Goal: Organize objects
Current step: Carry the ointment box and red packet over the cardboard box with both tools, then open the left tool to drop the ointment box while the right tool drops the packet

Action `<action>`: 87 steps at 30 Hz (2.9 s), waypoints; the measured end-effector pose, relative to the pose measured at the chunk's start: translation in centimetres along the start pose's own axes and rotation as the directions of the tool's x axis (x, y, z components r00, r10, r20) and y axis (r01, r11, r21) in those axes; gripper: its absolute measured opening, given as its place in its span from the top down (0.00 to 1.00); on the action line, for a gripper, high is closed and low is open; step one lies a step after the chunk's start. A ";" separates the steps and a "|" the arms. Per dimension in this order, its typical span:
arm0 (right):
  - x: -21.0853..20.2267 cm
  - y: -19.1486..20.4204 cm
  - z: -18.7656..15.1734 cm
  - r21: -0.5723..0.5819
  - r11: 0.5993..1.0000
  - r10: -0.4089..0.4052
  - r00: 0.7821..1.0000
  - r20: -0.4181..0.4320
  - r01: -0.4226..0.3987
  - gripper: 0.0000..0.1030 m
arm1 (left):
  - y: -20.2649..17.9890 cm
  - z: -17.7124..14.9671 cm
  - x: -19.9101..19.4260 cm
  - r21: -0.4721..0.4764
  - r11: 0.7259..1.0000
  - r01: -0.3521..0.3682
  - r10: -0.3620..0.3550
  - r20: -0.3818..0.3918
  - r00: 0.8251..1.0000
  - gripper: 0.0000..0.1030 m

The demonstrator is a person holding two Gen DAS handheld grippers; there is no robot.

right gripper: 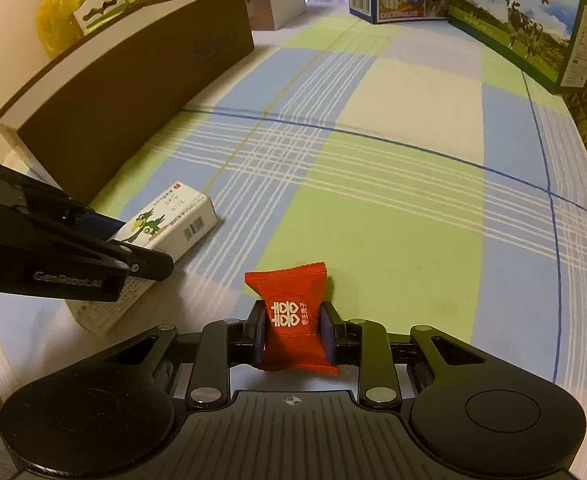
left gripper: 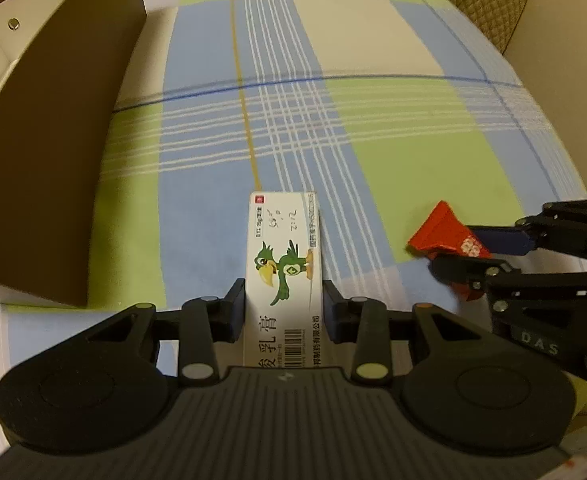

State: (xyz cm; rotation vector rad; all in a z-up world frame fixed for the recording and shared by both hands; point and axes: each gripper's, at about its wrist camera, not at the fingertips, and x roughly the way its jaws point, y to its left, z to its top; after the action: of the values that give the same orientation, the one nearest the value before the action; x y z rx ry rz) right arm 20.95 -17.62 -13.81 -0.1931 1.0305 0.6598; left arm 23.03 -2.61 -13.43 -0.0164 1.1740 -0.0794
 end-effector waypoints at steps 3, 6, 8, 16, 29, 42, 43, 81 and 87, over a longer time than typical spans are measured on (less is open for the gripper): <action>-0.7 0.5 0.7 0.019 1.000 0.016 1.000 0.018 -0.016 0.76 | 0.2 -0.1 -1.6 -0.001 1.000 0.019 -0.019 0.036 0.999 0.68; -1.5 1.5 1.6 0.017 0.999 0.034 0.998 0.045 -0.035 0.76 | 0.8 -0.3 -3.4 -0.009 0.999 0.034 -0.033 0.074 0.997 0.68; -2.0 2.4 2.2 0.012 0.999 0.046 0.997 0.061 -0.047 0.76 | 1.3 -0.3 -4.7 -0.011 0.999 0.044 -0.042 0.102 0.994 0.68; -3.6 6.0 5.3 0.007 0.993 0.118 0.985 0.123 -0.119 0.76 | 4.3 -0.6 -9.5 -0.040 0.997 0.063 -0.054 0.197 0.979 0.68; -2.9 14.4 11.5 -0.030 0.965 0.263 0.945 0.197 -0.262 0.76 | 13.2 -0.6 -15.5 -0.124 0.992 0.008 0.031 0.310 0.950 0.68; 2.5 19.5 17.9 -0.010 0.977 0.211 0.954 0.213 -0.213 0.76 | 23.1 1.8 -14.7 -0.179 0.981 -0.078 0.133 0.321 0.938 0.68; 2.8 19.6 18.2 -0.007 0.979 0.199 0.957 0.211 -0.202 0.76 | 23.6 2.0 -14.4 -0.178 0.981 -0.084 0.138 0.317 0.938 0.68; 8.1 19.2 22.9 0.145 0.989 -0.013 0.983 0.185 -0.014 0.61 | 31.2 6.5 -8.6 -0.102 0.993 -0.057 0.083 0.275 0.958 0.20; 7.1 19.5 22.2 0.132 0.991 -0.013 0.984 0.179 -0.011 0.56 | 30.9 6.0 -8.8 -0.088 0.995 -0.049 0.072 0.279 0.958 0.12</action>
State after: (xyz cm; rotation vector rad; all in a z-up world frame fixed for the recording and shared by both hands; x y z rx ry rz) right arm 28.11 10.70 -5.36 -0.0170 0.8964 0.5938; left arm 26.85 28.65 -4.65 -0.0610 0.8904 0.0246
